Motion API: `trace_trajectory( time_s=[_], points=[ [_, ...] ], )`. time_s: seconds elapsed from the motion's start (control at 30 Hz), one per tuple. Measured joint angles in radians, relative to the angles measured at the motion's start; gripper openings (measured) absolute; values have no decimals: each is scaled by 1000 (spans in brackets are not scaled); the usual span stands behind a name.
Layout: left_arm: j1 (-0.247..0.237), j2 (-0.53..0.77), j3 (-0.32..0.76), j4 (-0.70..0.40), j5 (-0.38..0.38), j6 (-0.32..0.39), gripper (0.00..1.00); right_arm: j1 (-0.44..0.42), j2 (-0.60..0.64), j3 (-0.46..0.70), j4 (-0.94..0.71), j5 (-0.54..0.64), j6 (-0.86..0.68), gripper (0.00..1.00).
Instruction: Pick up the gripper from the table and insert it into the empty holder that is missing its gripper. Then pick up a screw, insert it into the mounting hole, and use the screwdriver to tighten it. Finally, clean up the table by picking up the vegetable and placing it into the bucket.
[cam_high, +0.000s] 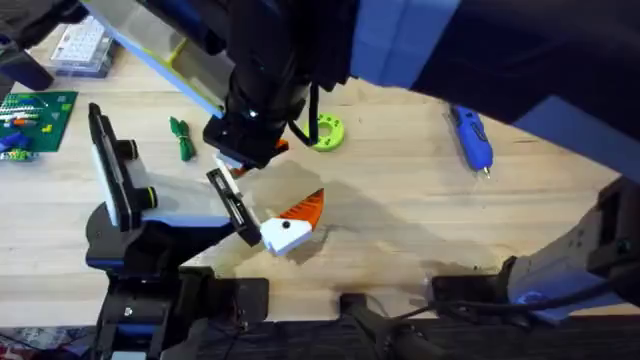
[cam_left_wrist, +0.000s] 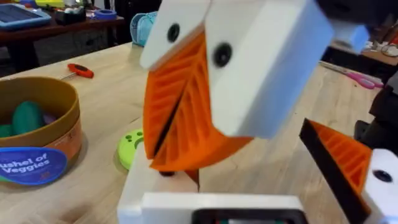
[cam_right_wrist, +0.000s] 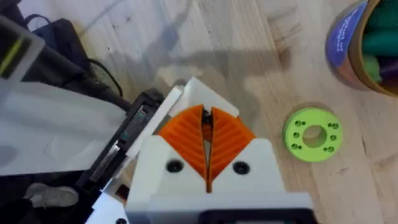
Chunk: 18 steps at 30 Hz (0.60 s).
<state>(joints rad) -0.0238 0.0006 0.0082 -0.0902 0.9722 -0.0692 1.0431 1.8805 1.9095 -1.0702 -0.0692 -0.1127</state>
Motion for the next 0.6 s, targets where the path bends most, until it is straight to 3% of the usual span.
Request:
trace_trajectory(
  time_s=[0.17,0.3,0.43,0.53,0.6],
  points=[
    [0,0,0,0,0,0,986,0,0,0,0,0,0,20],
    [0,0,0,0,0,1,986,0,0,0,0,0,0,328],
    [0,0,0,0,-1,-2,986,-7,0,3,0,24,-3,771],
    [0,0,0,0,0,-5,986,-18,0,6,0,31,-3,930],
    [0,0,0,0,-1,-7,986,-19,0,6,-1,39,-4,984]
  ],
)
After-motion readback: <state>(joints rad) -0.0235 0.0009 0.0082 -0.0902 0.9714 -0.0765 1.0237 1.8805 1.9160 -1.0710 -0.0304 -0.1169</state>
